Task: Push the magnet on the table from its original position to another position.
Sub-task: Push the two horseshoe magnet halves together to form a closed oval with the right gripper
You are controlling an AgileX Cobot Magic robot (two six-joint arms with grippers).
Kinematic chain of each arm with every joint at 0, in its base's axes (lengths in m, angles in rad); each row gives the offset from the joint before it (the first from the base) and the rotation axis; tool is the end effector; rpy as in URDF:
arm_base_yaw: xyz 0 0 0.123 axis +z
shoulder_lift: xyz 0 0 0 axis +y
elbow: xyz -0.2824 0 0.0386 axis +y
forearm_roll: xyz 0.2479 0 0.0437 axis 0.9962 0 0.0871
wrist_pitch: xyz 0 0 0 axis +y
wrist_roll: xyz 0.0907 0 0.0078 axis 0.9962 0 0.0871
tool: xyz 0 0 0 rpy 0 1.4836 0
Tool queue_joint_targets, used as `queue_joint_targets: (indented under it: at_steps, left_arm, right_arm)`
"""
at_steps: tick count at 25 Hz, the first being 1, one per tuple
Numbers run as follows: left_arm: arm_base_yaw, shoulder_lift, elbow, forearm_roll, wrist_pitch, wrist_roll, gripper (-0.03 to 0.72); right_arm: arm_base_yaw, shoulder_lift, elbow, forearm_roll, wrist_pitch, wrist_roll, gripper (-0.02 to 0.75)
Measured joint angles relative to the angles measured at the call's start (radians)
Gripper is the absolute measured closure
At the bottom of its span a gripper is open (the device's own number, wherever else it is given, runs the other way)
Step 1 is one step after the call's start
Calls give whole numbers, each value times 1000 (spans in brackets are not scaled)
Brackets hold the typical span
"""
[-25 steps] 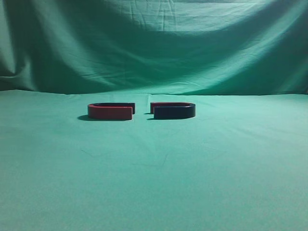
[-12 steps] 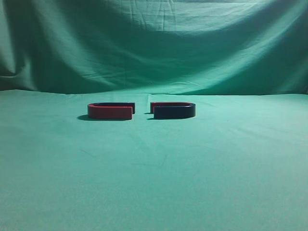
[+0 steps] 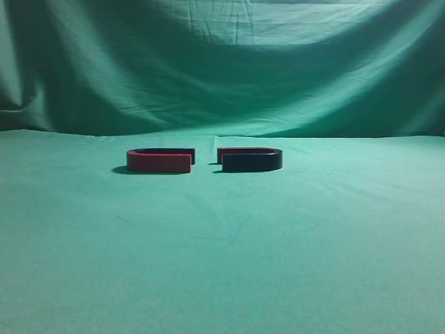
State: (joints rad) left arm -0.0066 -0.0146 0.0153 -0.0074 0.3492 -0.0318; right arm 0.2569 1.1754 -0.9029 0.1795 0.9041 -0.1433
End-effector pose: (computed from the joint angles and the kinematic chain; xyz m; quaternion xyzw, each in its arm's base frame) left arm 0.0529 -0.0006 0.1772 -0.0120 0.7935 -0.0148 0.6082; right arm 0.2092 0.0682 0.2942 -0.1560 0.9553 0.0950 0.2324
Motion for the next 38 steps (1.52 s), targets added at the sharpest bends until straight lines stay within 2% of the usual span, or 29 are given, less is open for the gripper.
queue_joint_targets:
  at_steps: [8,23,30,38]
  left_arm:
    - [0,0,0,0,0,0,316]
    - [0,0,0,0,0,0,316]
    - [0,0,0,0,0,0,316]
    - [0,0,0,0,0,0,316]
  right_arm:
    - [110,324,-219,1,-15,37,738]
    - [115,834,-633,-2,20,80,738]
    - [115,970,-744,-2,20,83,738]
    - [130,1014,-781,-4,5,86,738]
